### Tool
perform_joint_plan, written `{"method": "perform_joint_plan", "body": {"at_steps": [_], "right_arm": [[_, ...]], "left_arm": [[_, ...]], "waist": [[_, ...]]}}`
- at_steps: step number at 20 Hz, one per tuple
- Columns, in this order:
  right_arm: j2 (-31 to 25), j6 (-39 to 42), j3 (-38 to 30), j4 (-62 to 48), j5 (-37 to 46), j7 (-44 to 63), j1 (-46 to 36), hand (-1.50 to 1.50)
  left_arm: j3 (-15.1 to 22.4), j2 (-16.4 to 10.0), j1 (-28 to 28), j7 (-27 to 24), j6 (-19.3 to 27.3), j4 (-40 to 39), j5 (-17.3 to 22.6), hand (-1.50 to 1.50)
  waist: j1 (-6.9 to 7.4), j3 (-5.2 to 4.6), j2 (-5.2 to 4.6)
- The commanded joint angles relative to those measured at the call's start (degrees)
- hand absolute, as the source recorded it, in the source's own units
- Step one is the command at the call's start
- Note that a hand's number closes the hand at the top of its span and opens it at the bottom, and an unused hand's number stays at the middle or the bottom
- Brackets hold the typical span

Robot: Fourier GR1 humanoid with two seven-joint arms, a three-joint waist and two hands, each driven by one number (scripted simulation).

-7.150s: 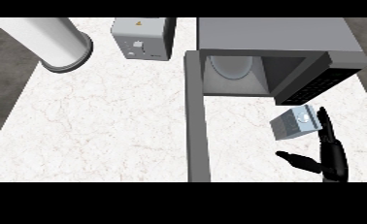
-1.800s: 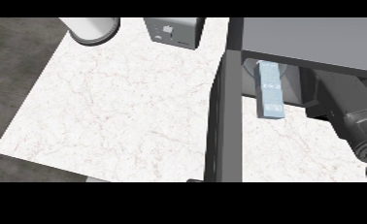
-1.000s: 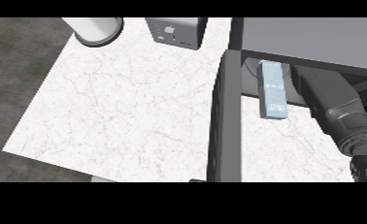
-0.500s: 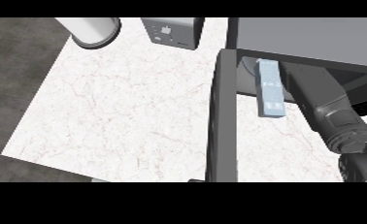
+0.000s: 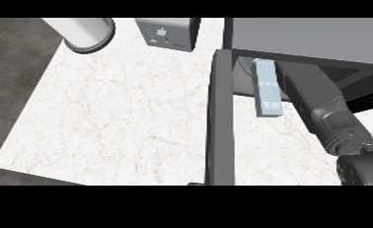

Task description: Pick up the milk, place it into the microwave and close the microwave

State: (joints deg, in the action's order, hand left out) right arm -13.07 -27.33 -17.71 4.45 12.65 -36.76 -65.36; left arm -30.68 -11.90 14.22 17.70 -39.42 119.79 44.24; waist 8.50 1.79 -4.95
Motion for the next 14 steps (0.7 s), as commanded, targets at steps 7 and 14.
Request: {"method": "perform_joint_plan", "body": {"at_steps": [7, 14], "right_arm": [[-2.51, 10.09, -0.18, 0.34, -0.54, -1.65, 2.09, -1.50], [0.20, 26.08, -3.50, 1.93, -4.85, -5.70, 5.14, -1.50]], "left_arm": [[5.29, 6.79, 2.05, -2.90, -5.65, 0.03, -5.86, -1.50], [11.26, 8.08, 2.23, -2.05, -11.18, -2.50, -8.32, -1.50]], "waist": [[-4.19, -1.66, 2.94], [-6.20, -1.66, 3.70]]}}
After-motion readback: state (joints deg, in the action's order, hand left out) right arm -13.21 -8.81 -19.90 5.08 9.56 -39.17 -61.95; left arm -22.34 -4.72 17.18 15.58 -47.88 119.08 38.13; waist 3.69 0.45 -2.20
